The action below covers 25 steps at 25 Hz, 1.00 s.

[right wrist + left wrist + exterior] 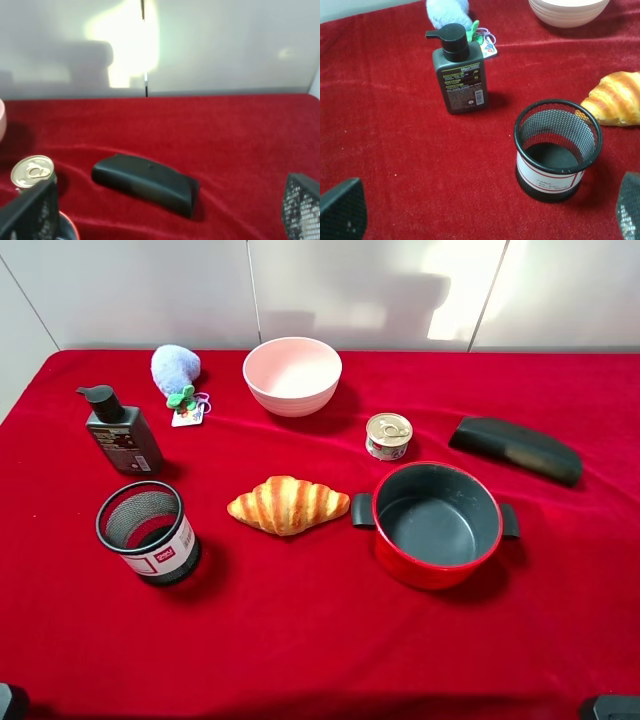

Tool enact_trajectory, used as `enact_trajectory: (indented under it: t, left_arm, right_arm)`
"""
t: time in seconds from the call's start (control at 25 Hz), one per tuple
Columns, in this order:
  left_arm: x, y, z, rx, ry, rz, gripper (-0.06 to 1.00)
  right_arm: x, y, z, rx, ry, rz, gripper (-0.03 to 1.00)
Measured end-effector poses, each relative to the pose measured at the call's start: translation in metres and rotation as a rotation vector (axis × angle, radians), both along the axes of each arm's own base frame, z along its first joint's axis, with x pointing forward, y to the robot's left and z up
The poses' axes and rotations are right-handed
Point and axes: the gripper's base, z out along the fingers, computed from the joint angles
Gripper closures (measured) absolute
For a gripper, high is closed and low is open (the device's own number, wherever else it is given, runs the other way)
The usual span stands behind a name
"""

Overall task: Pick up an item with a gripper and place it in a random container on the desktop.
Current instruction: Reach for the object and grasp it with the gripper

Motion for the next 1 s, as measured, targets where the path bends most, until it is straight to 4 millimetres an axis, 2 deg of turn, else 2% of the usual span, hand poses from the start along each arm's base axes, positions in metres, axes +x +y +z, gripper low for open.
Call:
enact_trajectory:
  t: [0.28, 0.48, 0.68, 1.0]
  left_arm:
    - [0.0, 0.0, 0.0, 0.0, 0.0, 0.0, -0.04]
    - [0.0, 0.0, 0.0, 0.0, 0.0, 0.0, -0.04]
    - [0.0, 0.0, 0.0, 0.0, 0.0, 0.0, -0.04]
    - [0.0, 0.0, 0.0, 0.0, 0.0, 0.0, -0.04]
  right_arm:
    - [0.033, 0.001, 0.015, -0.019, 0.098, 0.052, 0.27]
    - [0.052, 0.001, 0.012, -0.06, 0.174, 0.09, 0.27]
    - [0.062, 0.002, 0.009, -0.072, 0.213, 0.121, 0.27]
    - [0.085, 0.018, 0.008, -0.101, 0.261, 0.281, 0.27]
